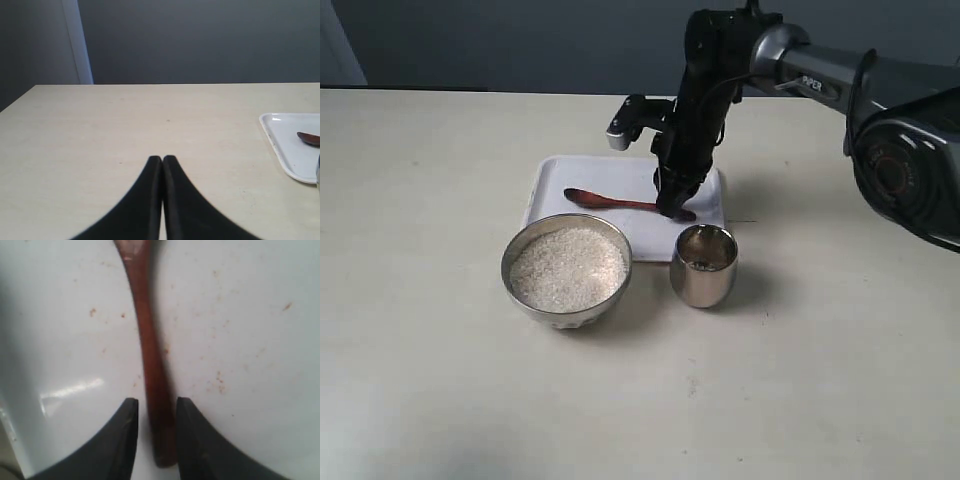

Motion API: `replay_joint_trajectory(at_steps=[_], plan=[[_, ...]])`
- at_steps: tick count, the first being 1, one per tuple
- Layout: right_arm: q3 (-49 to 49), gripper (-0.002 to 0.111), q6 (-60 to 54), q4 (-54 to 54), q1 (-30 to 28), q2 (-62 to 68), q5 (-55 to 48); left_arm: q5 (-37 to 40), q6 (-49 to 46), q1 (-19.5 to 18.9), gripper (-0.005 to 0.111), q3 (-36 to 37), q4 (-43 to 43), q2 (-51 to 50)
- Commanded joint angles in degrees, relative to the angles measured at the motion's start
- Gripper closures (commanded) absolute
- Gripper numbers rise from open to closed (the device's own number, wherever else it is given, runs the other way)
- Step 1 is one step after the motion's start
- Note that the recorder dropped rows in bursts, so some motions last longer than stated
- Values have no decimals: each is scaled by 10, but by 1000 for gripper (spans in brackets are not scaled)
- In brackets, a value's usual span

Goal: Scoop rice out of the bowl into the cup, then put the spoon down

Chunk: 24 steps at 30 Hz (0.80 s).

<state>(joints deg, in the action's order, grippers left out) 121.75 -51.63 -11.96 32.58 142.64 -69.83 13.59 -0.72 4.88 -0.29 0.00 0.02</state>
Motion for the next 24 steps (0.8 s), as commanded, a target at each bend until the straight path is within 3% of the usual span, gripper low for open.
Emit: replay_joint_trajectory(at_steps=[1, 5, 8, 9, 11, 14, 18, 24], plan=[[4, 81, 9, 15, 1, -2, -1, -3, 2, 5, 106, 3, 0, 0], [4, 85, 70, 51, 1, -28, -1, -3, 2, 5, 106, 3, 0, 0], [4, 107, 152, 89, -7, -72, -1, -3, 2, 5, 106, 3, 0, 0], [4, 108, 199, 85, -15, -91, -1, -3, 2, 5, 106, 3, 0, 0], [2, 109, 253, 37, -30, -123, -1, -3, 2, 5, 106, 3, 0, 0], [-32, 109, 245, -50, -55, -178, -1, -3, 2, 5, 106, 3, 0, 0], [-157, 109, 218, -92, -76, -276, -1, -3, 2, 5, 106, 3, 0, 0], [-454, 109, 259, -130, -86, -498, 267, -3, 2, 5, 106, 3, 0, 0]])
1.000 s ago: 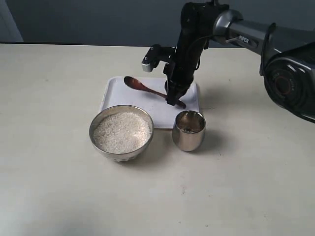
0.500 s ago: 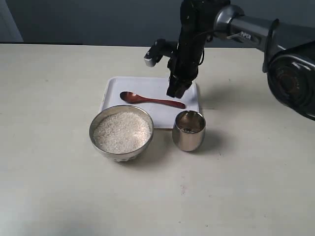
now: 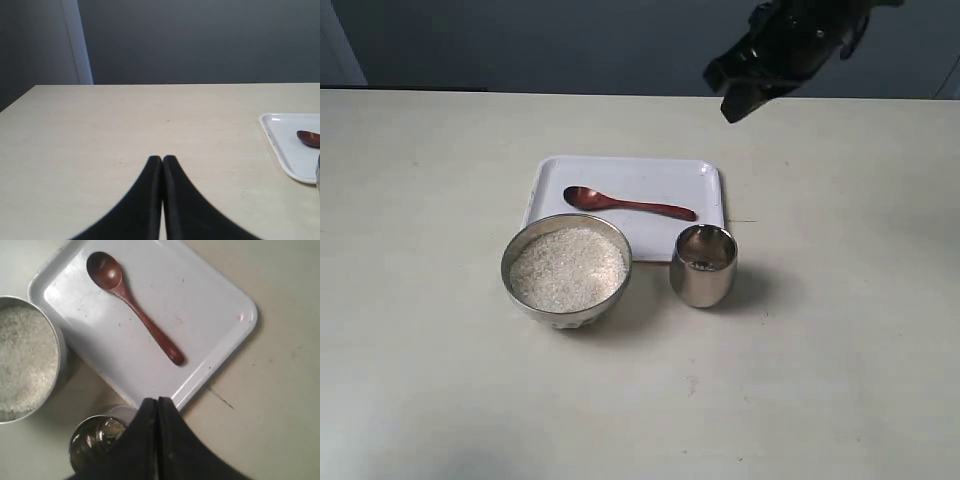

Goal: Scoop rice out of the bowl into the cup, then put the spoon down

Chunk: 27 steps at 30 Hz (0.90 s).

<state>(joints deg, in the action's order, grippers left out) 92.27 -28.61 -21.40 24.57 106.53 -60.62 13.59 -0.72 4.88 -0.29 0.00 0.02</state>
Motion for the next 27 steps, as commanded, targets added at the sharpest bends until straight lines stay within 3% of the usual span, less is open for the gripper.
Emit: replay_joint_trajectory(at_steps=[1, 6, 11, 17, 21, 24, 27], plan=[[-212, 109, 38, -47, -6, -178, 229, -3, 2, 5, 106, 3, 0, 0], [-434, 109, 49, -101, -6, -349, 418, -3, 2, 5, 106, 3, 0, 0], [-556, 109, 49, -105, -6, -449, 404, -3, 2, 5, 106, 3, 0, 0], [-594, 109, 49, -105, -6, -490, 372, -3, 2, 5, 106, 3, 0, 0], [-595, 109, 36, -38, -6, -492, 390, -3, 2, 5, 106, 3, 0, 0], [-612, 109, 36, -15, -12, -511, 443, -3, 2, 5, 106, 3, 0, 0], [-653, 109, 36, -28, -53, -566, 502, -3, 2, 5, 106, 3, 0, 0]])
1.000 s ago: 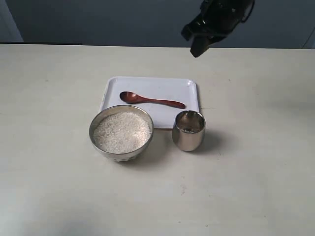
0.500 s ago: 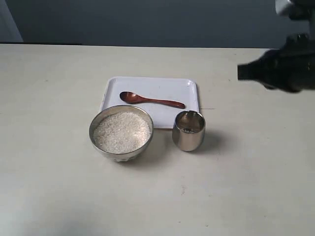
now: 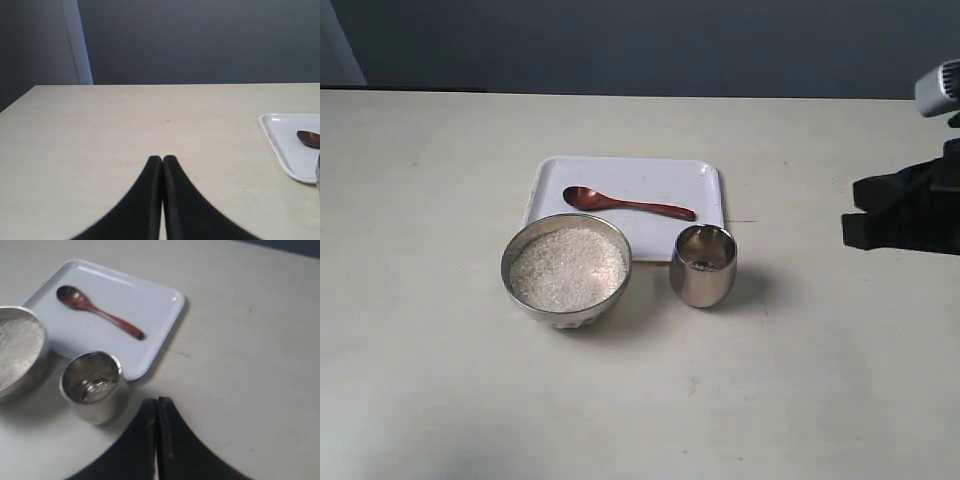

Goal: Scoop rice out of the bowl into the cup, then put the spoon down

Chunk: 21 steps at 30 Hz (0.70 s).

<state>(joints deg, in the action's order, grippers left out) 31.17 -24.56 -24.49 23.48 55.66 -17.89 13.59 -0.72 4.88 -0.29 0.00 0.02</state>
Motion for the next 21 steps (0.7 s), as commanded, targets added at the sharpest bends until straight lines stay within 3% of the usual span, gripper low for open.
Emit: replay_joint_trajectory(at_steps=[1, 6, 9, 21], plan=[[-58, 109, -5, -4, -59, -78, 80, -3, 2, 5, 106, 3, 0, 0], [-136, 109, -3, -28, -160, -235, 78, -3, 2, 5, 106, 3, 0, 0], [-173, 109, -3, -28, -192, -320, 78, -3, 2, 5, 106, 3, 0, 0], [-287, 109, 4, -41, -194, -515, 76, -3, 2, 5, 106, 3, 0, 0]])
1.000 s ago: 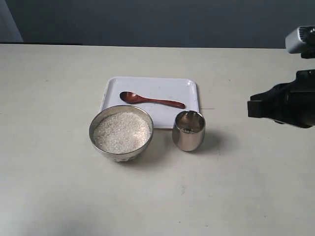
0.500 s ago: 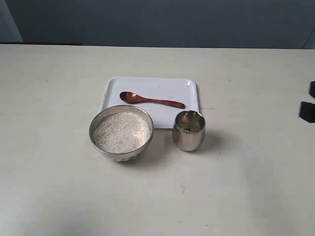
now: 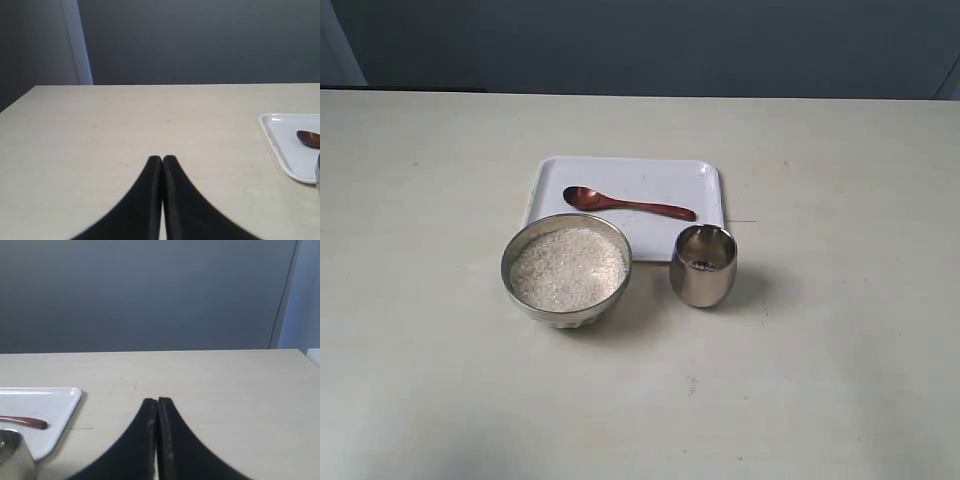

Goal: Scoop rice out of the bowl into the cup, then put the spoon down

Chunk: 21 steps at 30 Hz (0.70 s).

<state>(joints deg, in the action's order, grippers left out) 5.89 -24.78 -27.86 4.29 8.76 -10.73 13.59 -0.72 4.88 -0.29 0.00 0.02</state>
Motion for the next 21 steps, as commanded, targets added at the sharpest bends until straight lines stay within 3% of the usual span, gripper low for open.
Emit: replay_joint_trajectory(at_steps=[1, 10, 21], plan=[[-41, 109, 16, -2, -2, -57, 4, -3, 2, 5, 106, 3, 0, 0], [-59, 109, 236, 192, -2, -71, 6, -3, 2, 5, 106, 3, 0, 0], [-59, 109, 237, 213, -2, -73, -43, -3, 2, 5, 106, 3, 0, 0]])
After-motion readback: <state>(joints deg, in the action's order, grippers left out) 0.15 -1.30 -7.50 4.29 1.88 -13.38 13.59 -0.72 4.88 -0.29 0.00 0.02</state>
